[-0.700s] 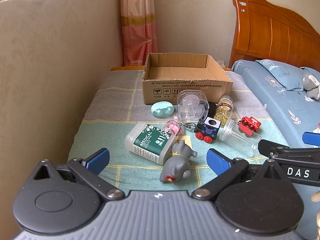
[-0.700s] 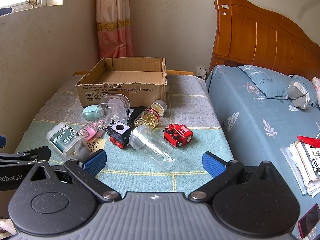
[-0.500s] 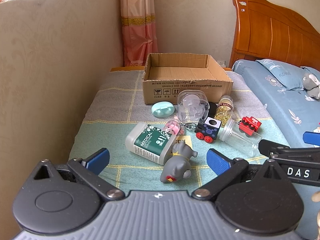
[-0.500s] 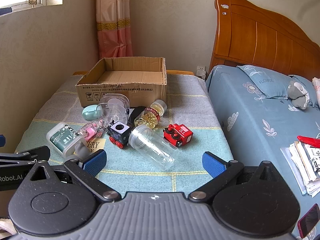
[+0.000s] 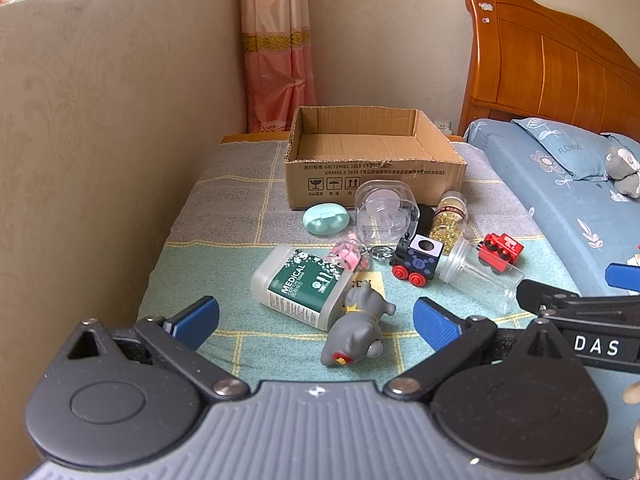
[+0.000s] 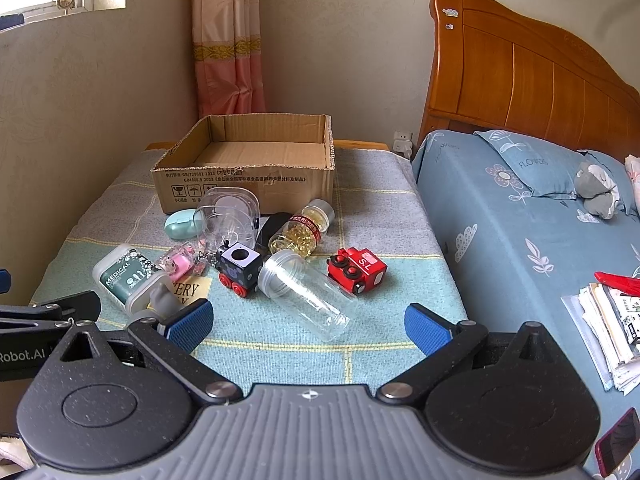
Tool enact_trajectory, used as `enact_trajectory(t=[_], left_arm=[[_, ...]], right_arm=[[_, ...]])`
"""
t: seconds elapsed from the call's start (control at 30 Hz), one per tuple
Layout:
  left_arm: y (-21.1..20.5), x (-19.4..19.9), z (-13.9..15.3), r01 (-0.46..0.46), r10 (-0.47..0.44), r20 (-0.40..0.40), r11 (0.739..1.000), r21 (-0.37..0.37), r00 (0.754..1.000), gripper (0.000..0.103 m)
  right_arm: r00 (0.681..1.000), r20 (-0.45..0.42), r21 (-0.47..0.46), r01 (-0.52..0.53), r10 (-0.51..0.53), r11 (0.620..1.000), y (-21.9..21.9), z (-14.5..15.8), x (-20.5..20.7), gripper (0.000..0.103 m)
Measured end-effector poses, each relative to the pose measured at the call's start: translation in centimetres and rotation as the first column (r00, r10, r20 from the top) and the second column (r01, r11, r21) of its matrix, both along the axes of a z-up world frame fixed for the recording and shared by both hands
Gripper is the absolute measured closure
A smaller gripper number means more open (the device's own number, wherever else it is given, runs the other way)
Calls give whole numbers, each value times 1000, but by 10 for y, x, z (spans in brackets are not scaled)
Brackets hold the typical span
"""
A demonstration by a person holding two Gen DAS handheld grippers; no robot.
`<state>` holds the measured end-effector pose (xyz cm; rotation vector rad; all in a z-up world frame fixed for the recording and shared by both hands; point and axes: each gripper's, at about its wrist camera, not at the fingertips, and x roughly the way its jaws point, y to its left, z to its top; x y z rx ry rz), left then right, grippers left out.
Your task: Organize rigid objects
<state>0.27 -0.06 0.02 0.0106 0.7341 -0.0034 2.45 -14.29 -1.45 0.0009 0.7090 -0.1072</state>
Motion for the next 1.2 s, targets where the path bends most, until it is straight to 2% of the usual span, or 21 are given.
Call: enact_trajectory(t=[0.6,0.83,1.0,1.2], left_arm=[[0,6,-3,4,-4,-20,1000,-5,1000,1],[1,14,-6,17,-17,-26,1000,17,1000,1],[7,23,-7,53,-51,-25,997,50,998,1],[17,37,-15,113,-111,-29,991,72,993,1]], right_arm=[[1000,-23,-4,-5,5,1000,0,-4,10,0],[999,-33,-6,-19,18,1000,-4,-9,19,0],[998,-7,8,-61,61,998,-12,-12,25,0],[990,6,-25,-141,141,990,-23,-25,33,0]])
